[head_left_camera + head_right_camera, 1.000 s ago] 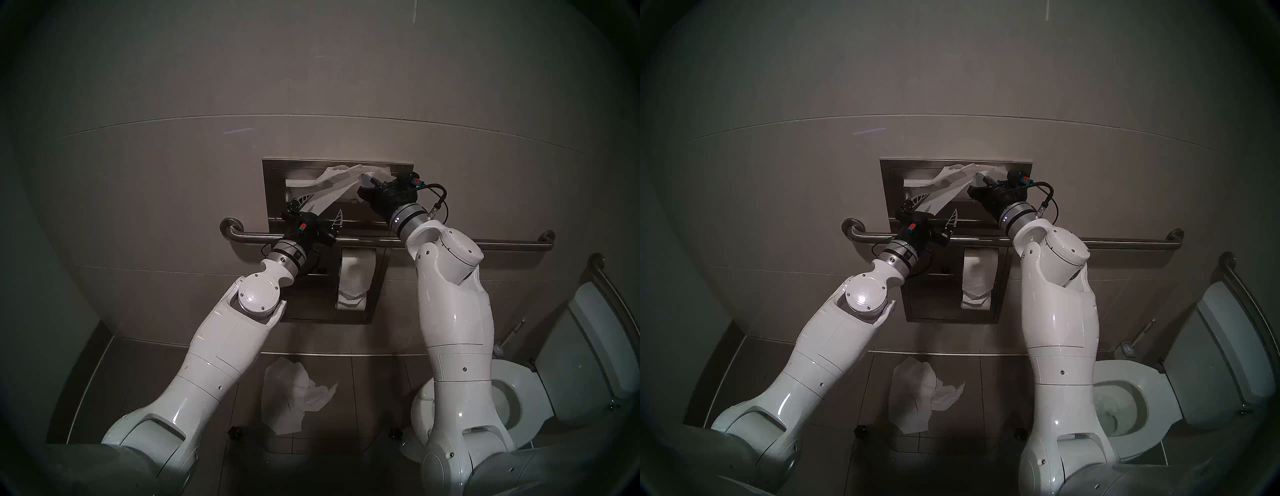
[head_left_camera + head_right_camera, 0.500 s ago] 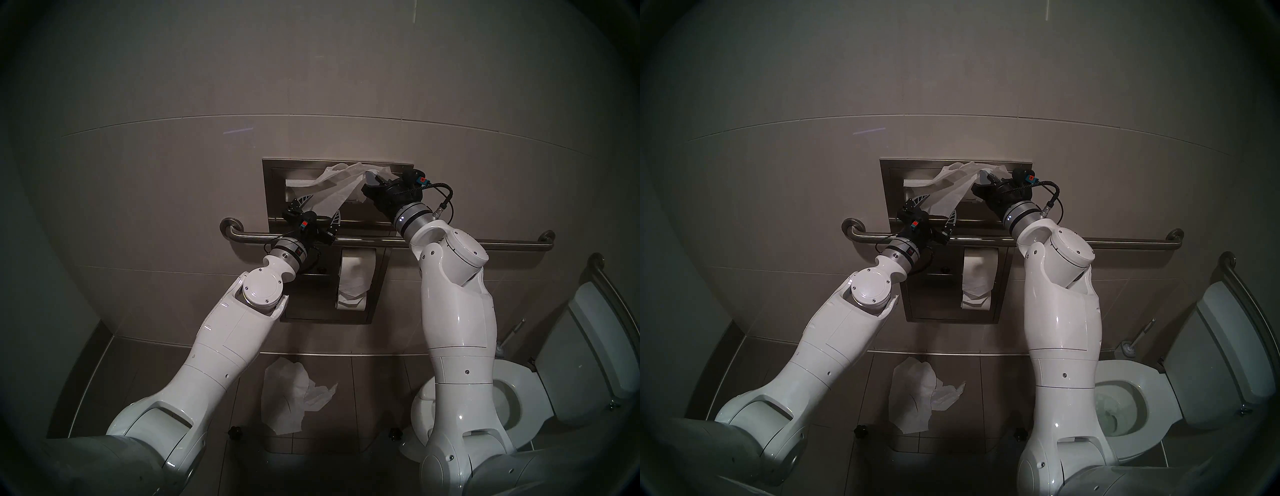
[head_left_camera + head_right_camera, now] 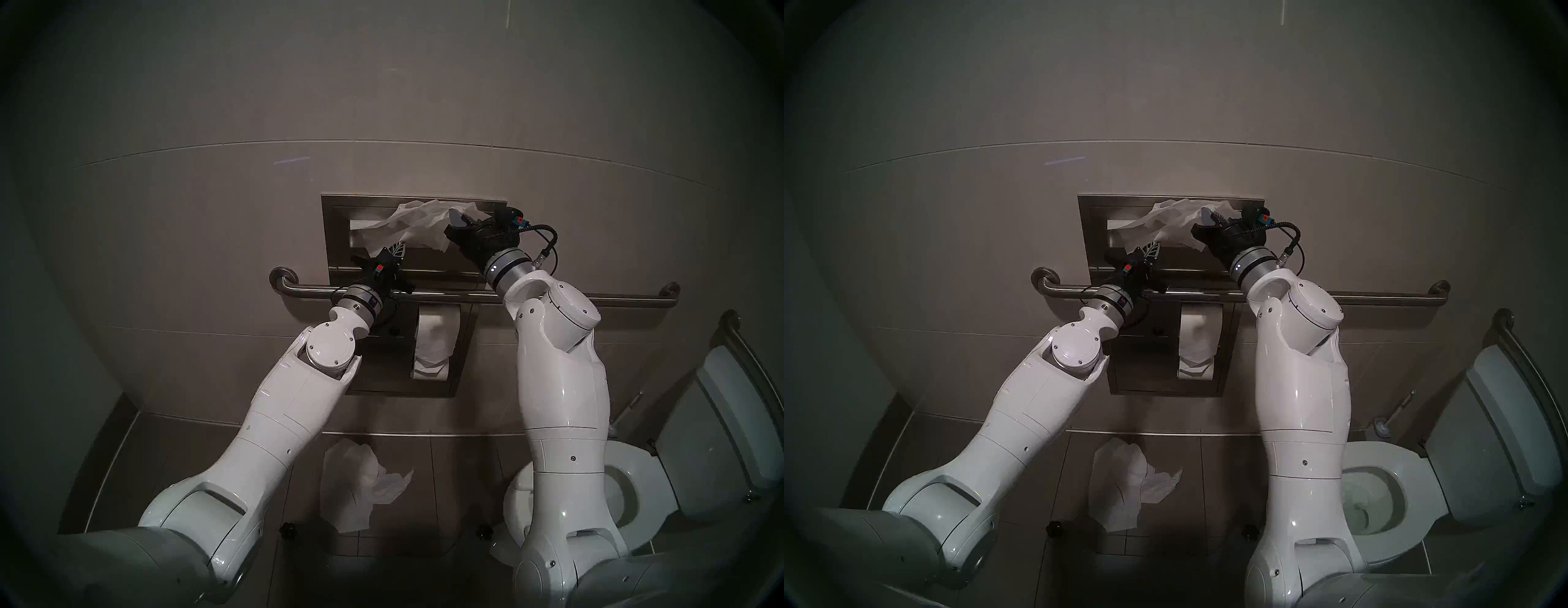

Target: Take out a toilet seat cover

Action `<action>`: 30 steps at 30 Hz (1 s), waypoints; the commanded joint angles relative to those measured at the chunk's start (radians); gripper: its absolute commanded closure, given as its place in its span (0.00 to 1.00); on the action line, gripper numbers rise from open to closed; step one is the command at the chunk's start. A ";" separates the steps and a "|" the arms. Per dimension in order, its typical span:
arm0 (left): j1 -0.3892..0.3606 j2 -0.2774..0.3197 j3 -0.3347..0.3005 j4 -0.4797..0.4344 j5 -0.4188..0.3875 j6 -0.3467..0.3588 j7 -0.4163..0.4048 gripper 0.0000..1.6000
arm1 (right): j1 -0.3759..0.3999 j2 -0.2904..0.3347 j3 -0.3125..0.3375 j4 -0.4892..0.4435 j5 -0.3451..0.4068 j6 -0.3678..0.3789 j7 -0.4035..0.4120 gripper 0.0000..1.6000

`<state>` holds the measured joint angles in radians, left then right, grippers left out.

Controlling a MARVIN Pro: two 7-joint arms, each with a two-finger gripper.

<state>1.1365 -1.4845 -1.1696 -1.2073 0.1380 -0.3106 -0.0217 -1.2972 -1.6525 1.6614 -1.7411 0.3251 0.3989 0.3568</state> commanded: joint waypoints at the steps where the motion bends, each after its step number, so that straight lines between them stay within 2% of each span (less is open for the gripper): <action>1: -0.029 0.006 -0.006 -0.066 0.007 -0.045 0.002 1.00 | 0.029 0.005 -0.007 -0.018 0.003 0.006 0.010 1.00; 8: 0.017 0.027 -0.036 -0.120 0.019 -0.046 0.045 1.00 | 0.050 0.020 -0.013 0.020 -0.009 0.002 0.014 1.00; 21: 0.078 0.068 -0.079 -0.192 0.020 -0.036 0.073 1.00 | 0.143 0.038 -0.031 0.098 -0.034 -0.030 0.018 1.00; 30: 0.109 0.013 -0.116 -0.275 -0.039 -0.030 0.137 1.00 | 0.162 0.036 -0.065 0.119 -0.075 -0.070 0.014 1.00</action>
<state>1.2483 -1.4248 -1.2591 -1.3805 0.1388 -0.3345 0.0725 -1.2030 -1.6116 1.6153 -1.6090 0.2652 0.3681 0.3719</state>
